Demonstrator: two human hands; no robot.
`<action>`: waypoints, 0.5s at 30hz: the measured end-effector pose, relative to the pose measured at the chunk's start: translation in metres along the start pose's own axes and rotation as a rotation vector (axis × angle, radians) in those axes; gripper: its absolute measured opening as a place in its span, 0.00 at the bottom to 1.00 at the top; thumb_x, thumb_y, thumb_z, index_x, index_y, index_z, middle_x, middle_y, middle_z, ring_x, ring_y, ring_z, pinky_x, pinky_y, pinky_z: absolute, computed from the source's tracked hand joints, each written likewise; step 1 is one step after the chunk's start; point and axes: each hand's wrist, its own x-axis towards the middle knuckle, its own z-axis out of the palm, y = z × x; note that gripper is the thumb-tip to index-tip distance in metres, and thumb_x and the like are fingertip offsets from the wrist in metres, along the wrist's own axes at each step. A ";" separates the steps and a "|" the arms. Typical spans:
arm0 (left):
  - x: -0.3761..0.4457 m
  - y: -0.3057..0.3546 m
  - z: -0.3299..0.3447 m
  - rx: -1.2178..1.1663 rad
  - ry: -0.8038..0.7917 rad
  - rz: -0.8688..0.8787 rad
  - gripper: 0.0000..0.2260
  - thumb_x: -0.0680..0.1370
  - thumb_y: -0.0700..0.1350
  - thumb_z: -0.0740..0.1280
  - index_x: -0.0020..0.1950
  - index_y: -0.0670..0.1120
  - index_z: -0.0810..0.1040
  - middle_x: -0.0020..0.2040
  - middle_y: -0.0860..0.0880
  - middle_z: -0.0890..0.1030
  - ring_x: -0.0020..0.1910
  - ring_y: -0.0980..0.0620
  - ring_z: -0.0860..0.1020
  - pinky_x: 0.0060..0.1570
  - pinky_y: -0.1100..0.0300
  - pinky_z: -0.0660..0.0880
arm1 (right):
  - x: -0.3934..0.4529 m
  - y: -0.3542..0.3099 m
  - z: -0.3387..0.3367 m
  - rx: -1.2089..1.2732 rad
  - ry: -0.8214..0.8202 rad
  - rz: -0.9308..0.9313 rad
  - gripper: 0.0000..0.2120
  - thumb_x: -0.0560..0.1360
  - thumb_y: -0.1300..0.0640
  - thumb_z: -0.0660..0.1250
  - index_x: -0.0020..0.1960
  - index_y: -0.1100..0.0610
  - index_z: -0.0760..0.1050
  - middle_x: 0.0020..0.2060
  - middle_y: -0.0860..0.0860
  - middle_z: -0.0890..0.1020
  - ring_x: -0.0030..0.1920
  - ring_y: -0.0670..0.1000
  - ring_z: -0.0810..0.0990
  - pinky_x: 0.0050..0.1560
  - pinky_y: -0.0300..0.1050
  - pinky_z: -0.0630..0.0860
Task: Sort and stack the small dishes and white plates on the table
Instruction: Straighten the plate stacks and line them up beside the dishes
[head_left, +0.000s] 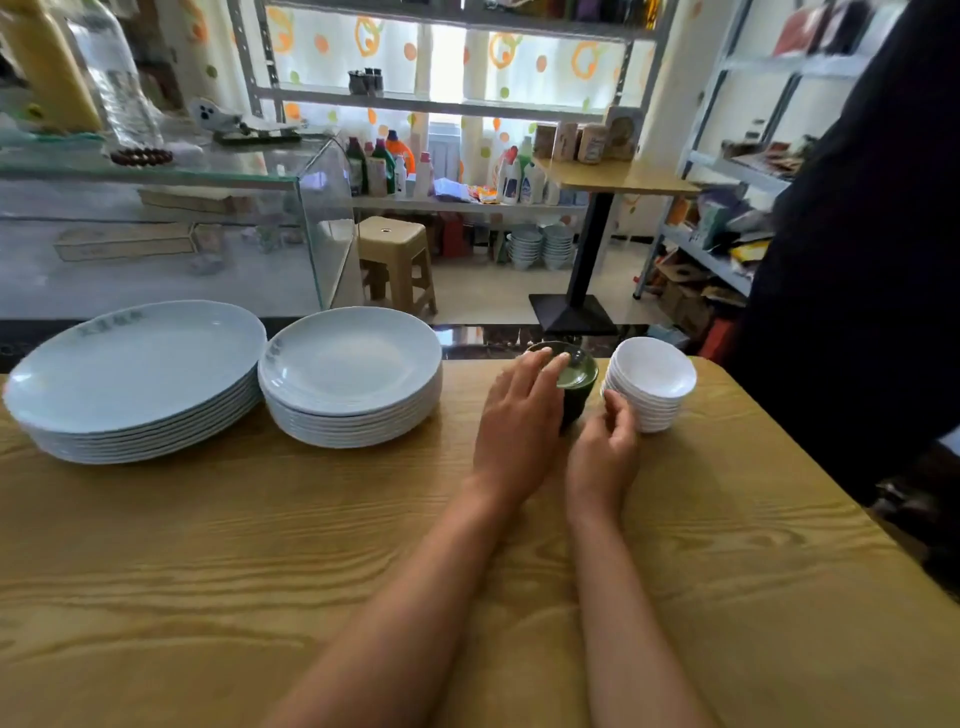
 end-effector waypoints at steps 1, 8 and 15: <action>0.004 -0.003 0.009 0.047 -0.008 0.037 0.20 0.80 0.47 0.53 0.70 0.46 0.71 0.68 0.44 0.73 0.69 0.44 0.69 0.68 0.45 0.68 | 0.001 0.001 0.002 0.036 -0.021 -0.008 0.17 0.79 0.62 0.58 0.67 0.57 0.72 0.62 0.50 0.77 0.62 0.48 0.75 0.61 0.40 0.71; 0.014 -0.016 0.031 0.128 0.019 0.090 0.15 0.80 0.48 0.59 0.64 0.48 0.78 0.63 0.46 0.78 0.68 0.43 0.69 0.68 0.41 0.66 | 0.031 0.000 0.001 0.303 -0.152 0.087 0.18 0.81 0.57 0.57 0.70 0.56 0.71 0.66 0.48 0.76 0.66 0.44 0.73 0.69 0.44 0.67; 0.014 -0.011 0.020 0.219 0.072 0.002 0.11 0.77 0.47 0.62 0.55 0.46 0.81 0.56 0.49 0.82 0.65 0.47 0.72 0.74 0.46 0.55 | 0.029 0.007 0.012 0.433 -0.274 0.125 0.17 0.81 0.52 0.55 0.60 0.58 0.78 0.55 0.52 0.83 0.58 0.48 0.80 0.59 0.46 0.75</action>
